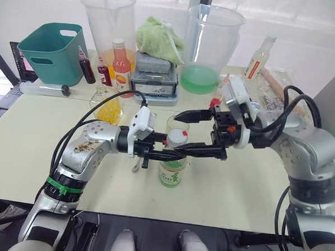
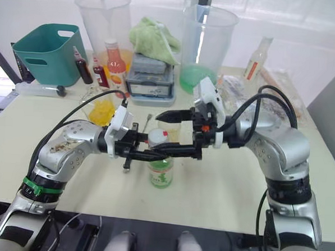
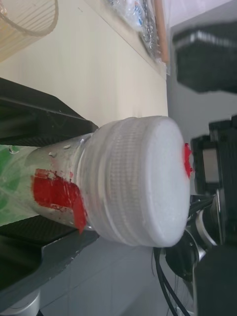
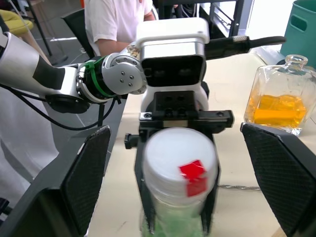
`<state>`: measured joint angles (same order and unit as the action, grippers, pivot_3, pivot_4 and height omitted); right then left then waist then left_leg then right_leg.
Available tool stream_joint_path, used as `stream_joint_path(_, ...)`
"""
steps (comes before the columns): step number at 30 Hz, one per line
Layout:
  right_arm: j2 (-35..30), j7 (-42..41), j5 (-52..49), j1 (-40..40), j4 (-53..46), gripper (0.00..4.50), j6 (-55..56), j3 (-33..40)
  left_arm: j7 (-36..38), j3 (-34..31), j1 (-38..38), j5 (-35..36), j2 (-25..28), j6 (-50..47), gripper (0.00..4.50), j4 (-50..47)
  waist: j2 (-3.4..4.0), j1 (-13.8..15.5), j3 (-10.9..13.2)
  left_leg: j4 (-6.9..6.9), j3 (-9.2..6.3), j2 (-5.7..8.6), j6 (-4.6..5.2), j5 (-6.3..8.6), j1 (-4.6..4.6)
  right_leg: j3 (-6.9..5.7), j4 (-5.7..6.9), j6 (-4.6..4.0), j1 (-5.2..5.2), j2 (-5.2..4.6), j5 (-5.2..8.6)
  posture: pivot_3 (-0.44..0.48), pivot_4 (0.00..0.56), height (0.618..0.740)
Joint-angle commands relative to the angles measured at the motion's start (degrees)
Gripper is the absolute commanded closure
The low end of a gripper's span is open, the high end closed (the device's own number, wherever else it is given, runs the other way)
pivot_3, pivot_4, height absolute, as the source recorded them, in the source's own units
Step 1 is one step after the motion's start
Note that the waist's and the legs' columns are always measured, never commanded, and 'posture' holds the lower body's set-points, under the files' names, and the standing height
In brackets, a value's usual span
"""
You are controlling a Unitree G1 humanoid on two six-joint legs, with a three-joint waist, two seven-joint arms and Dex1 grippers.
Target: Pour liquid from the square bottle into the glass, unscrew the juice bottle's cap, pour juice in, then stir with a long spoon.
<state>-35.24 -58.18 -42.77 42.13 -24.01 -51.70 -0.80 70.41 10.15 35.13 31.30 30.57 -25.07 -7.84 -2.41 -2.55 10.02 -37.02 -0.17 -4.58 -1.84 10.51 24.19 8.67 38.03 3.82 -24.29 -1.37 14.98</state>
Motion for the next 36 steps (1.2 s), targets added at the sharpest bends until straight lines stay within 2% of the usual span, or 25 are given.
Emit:
stream_joint_path(1, 1.2, 8.7, -1.7, -1.5, -6.8, 0.03, -2.3, 2.8, 0.8, 1.7, -0.1, -1.5, -0.4, 0.2, 3.12, 1.5, 0.0, 0.0, 0.0, 0.0, 0.0, 0.0, 0.0, 0.0, 0.0, 0.0, 0.0, 0.0, 0.0, 0.0, 0.0, 0.0, 0.15, 0.707)
stream_joint_path(6, 1.9, 16.2, -2.9, -4.1, -11.2, 0.03, -4.5, 3.3, 1.5, 1.9, 0.7, -2.0, -1.2, 0.6, 3.12, 2.5, 0.0, 0.2, 0.0, -0.02, 0.0, 0.01, 0.0, 0.0, 0.02, 0.0, -0.03, 0.0, 0.02, -0.02, 0.0, 0.0, 0.15, 0.707)
stream_joint_path(9, 1.4, 17.6, -3.1, -5.2, -11.9, 0.84, -4.3, 2.9, 1.8, 1.9, 0.8, -2.1, -1.3, 0.9, 3.12, 2.8, 0.0, 0.2, 0.0, -0.02, 0.0, 0.01, 0.0, 0.0, 0.02, 0.0, -0.04, 0.0, 0.02, -0.02, 0.0, 0.0, 0.15, 0.707)
stream_joint_path(12, 0.2, 17.5, -2.9, -5.7, -11.9, 1.93, -3.7, 2.0, 1.8, 1.8, 0.9, -2.3, -1.4, 1.0, 3.12, 2.9, 0.0, 0.2, 0.0, -0.02, 0.0, 0.01, 0.0, 0.0, 0.02, 0.01, -0.04, 0.0, 0.02, -0.01, 0.0, 0.0, 0.15, 0.707)
stream_joint_path(15, -0.5, 17.0, -2.9, -5.7, -11.3, 2.81, -3.0, 1.4, 1.7, 1.7, 0.8, -2.4, -1.4, 0.9, 3.12, 2.8, 0.0, 0.2, 0.0, -0.02, 0.0, 0.01, 0.0, 0.0, 0.02, 0.01, -0.04, 0.01, 0.03, -0.02, 0.01, 0.0, 0.15, 0.707)
stream_joint_path(19, -2.1, 12.9, -1.9, -4.5, -8.6, 2.84, -0.6, -0.5, 1.3, 1.1, 0.2, -2.5, -0.8, 0.8, 3.12, 2.2, 0.0, 0.1, 0.0, -0.02, 0.0, 0.01, 0.0, 0.0, 0.0, 0.01, -0.04, 0.01, 0.04, -0.01, 0.01, 0.0, 0.15, 0.707)
stream_joint_path(21, -3.2, 7.9, -0.7, -2.8, -5.8, 2.84, 2.6, -2.7, 0.9, 0.7, -0.2, -2.5, -0.4, 0.6, 3.12, 1.7, 0.0, 0.1, 0.0, -0.02, 0.0, 0.01, 0.0, 0.0, 0.0, 0.01, -0.05, 0.01, 0.04, -0.02, 0.01, 0.0, 0.15, 0.707)
stream_joint_path(25, -3.7, -9.2, 0.9, 1.7, 3.8, 2.84, 12.1, -6.6, 0.3, 0.3, -0.5, -2.3, 0.1, 0.0, 3.12, 1.0, 0.0, -0.1, 0.0, -0.02, 0.0, 0.0, 0.0, 0.0, -0.02, 0.0, -0.05, 0.01, 0.05, -0.01, 0.01, 0.0, 0.15, 0.707)
stream_joint_path(31, -1.1, -26.3, 5.9, 10.2, 19.7, 2.84, 23.6, -11.0, 0.1, -0.1, -0.9, -2.2, 1.0, -0.5, 3.12, 0.0, 0.0, -0.1, 0.0, 0.0, 0.0, 0.01, 0.0, 0.0, 0.02, 0.0, -0.08, 0.04, 0.02, -0.01, 0.02, 0.0, 0.15, 0.707)
stream_joint_path(35, -0.2, -30.8, 6.3, 16.3, 25.6, 2.84, 20.3, -12.4, -0.3, -0.1, -1.2, -2.1, 1.3, -0.8, 3.12, -0.6, 0.02, -0.1, 0.0, 0.01, 0.0, 0.0, 0.0, 0.0, 0.03, -0.01, -0.05, 0.02, -0.01, 0.0, 0.02, 0.0, 0.15, 0.707)
stream_joint_path(36, -0.5, -31.5, 6.1, 17.5, 26.4, 2.34, 19.2, -12.1, -0.4, -0.1, -1.3, -2.2, 1.3, -0.8, 3.12, -0.7, 0.03, -0.1, 0.0, 0.01, 0.0, 0.0, 0.0, 0.0, 0.04, -0.01, -0.04, 0.02, -0.02, 0.0, 0.02, 0.0, 0.15, 0.707)
